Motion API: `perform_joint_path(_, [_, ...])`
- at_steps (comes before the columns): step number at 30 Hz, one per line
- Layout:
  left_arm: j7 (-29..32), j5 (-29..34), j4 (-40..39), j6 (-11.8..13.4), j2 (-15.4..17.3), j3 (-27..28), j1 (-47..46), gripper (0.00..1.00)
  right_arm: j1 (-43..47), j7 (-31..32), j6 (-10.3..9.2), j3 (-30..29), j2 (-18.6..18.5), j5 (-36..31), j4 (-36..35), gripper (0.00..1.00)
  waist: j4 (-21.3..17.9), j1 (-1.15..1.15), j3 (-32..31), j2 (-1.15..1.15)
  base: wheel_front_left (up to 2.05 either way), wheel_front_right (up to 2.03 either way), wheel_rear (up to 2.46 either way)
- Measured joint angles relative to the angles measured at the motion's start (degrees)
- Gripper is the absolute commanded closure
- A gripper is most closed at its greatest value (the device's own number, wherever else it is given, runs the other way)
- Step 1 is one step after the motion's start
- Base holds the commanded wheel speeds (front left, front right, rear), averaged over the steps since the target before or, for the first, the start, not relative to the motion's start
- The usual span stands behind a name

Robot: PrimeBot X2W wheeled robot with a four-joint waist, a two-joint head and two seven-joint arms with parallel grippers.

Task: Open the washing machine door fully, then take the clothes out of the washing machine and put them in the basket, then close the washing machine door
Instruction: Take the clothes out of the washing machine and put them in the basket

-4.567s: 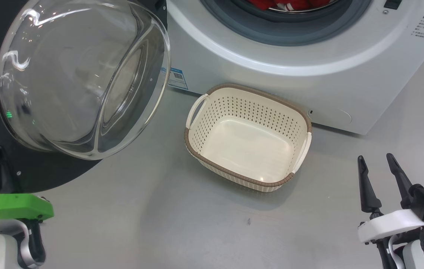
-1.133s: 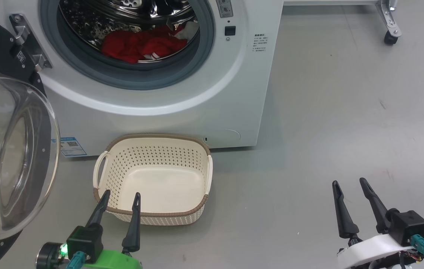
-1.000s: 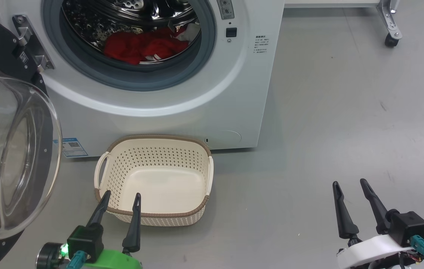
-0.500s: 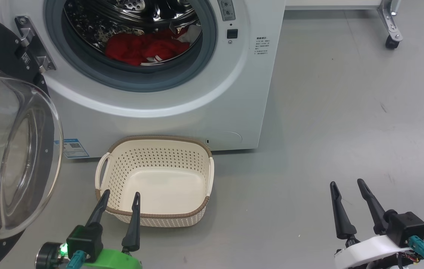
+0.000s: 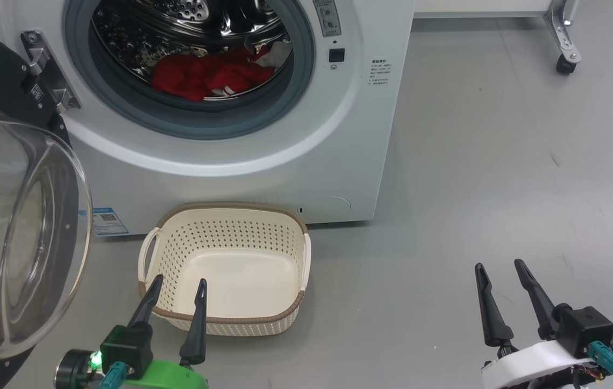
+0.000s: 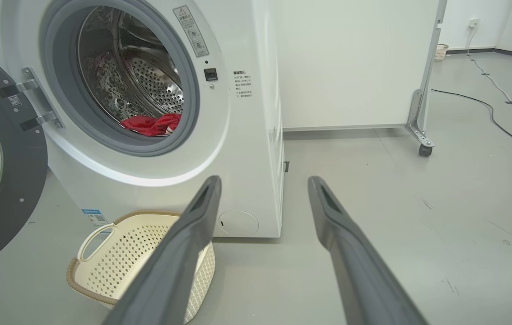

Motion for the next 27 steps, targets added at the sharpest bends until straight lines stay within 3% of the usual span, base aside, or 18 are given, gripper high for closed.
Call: perform_joint_path(27, [0.44, 0.04, -0.32, 0.15, 0.12, -0.35, 0.00, 0.00, 0.87, 0.00, -0.19, 0.40, 0.00, 0.42, -0.03, 0.00, 0.30, 0.00, -0.26, 0.00, 0.53, -0.57, 0.04])
